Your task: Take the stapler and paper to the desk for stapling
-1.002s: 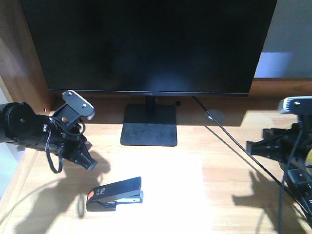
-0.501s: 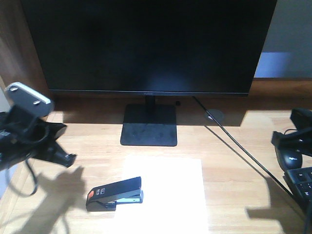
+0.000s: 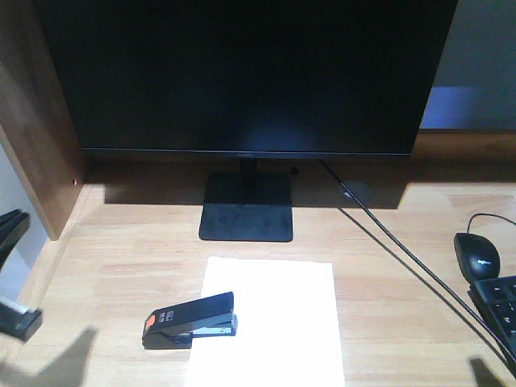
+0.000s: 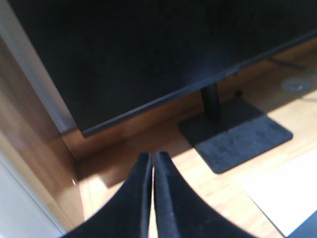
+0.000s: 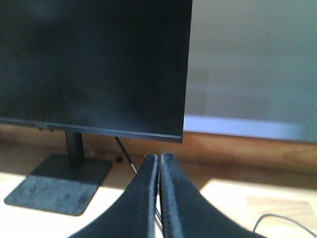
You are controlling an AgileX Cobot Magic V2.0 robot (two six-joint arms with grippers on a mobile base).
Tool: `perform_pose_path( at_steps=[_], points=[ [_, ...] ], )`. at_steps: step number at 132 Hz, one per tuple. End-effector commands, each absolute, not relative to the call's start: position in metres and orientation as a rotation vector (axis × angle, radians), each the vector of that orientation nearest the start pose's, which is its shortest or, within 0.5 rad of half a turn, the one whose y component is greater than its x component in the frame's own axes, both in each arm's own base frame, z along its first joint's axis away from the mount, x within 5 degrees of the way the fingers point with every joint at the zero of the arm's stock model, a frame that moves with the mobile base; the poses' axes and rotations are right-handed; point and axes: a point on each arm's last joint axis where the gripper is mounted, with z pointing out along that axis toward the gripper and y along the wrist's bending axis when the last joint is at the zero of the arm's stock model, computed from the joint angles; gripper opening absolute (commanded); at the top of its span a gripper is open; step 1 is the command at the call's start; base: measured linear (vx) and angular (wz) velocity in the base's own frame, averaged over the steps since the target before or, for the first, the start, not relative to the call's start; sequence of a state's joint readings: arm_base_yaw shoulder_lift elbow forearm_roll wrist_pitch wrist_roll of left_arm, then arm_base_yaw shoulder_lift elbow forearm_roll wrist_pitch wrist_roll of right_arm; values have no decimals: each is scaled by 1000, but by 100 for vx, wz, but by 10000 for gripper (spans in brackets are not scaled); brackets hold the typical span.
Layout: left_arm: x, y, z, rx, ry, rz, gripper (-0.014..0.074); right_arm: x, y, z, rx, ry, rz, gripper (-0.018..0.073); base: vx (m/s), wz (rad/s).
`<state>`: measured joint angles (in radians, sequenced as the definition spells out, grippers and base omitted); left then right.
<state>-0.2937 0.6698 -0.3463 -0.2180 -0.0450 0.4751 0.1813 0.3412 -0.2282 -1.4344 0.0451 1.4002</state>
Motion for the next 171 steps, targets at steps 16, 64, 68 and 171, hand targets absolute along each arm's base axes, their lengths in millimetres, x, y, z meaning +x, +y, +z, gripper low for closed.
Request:
perform_pose_path(
  at_steps=[16,64,68,171],
  points=[
    [101,-31,276,442,1592,-39,-6,72,10,260,-159,1515,77,-7,0,0],
    [77,-26,275,448,1547,-56,-6,70,10,257,-157,1512,77,-6,0,0],
    [77,-26,275,449,1549,-56,-6,70,10,257,-158,1512,77,-6,0,0],
    [77,-26,275,450,1552,-56,-6,70,10,257,-157,1513,76,-6,0,0]
  ],
)
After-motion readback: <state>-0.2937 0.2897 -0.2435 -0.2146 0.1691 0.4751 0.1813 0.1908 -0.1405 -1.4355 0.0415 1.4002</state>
